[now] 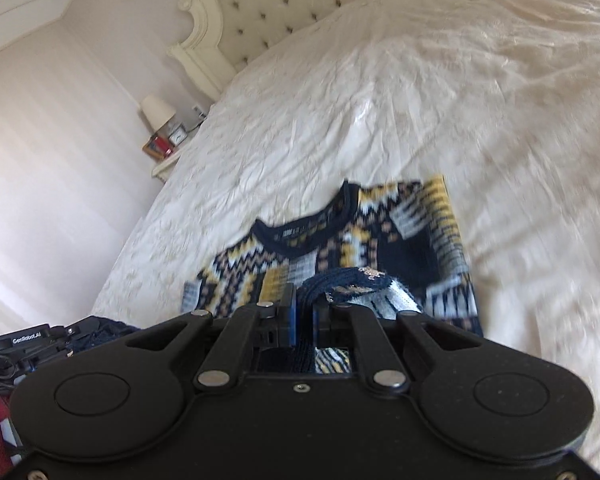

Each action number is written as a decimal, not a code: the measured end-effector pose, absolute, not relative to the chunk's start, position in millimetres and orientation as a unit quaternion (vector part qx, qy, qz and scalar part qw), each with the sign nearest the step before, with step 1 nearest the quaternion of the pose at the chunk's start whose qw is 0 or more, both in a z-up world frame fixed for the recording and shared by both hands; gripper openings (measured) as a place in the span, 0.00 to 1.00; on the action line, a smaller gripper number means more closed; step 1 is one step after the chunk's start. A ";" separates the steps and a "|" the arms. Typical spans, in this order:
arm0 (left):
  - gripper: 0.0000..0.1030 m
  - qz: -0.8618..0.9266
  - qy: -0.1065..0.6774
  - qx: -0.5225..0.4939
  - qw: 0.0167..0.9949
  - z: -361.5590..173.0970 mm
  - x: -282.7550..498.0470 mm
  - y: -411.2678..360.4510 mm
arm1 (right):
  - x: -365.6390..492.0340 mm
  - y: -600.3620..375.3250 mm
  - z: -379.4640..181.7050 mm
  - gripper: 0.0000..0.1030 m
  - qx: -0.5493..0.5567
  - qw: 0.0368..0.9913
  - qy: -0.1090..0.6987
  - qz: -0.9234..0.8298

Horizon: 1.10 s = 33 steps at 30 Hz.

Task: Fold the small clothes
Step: 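Lift the hem with both tools and carry it over toward the collar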

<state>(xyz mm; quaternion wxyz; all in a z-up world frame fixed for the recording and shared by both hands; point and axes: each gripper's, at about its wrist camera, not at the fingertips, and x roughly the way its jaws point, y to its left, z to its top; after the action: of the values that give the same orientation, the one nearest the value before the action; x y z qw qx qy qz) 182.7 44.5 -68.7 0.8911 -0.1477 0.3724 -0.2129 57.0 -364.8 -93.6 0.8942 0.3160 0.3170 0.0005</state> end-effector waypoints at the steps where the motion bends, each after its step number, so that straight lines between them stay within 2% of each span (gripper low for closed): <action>1: 0.05 -0.216 0.372 -0.147 0.891 -69.9 190.5 42.9 | 65.8 -365.9 -93.2 0.13 0.316 0.895 0.314 -0.005; 10: 0.05 -0.221 0.390 -0.138 0.883 -90.6 257.9 25.7 | 129.0 -379.4 -107.4 0.13 0.328 0.889 0.315 -0.051; 22: 0.05 -0.151 0.445 -0.111 0.876 -138.6 312.4 2.0 | 207.2 -401.1 -147.8 0.14 0.326 0.865 0.377 -0.055; 33: 0.08 -0.090 0.472 -0.080 0.873 -160.3 355.2 -1.5 | 246.1 -417.9 -192.0 0.20 0.338 0.840 0.420 -0.057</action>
<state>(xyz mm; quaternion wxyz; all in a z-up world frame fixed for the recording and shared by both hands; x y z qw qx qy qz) 355.2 -1.5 -160.3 0.8731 -0.0801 0.4724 -0.0904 246.1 -417.9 -192.0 0.8399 0.3384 0.4204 -0.0570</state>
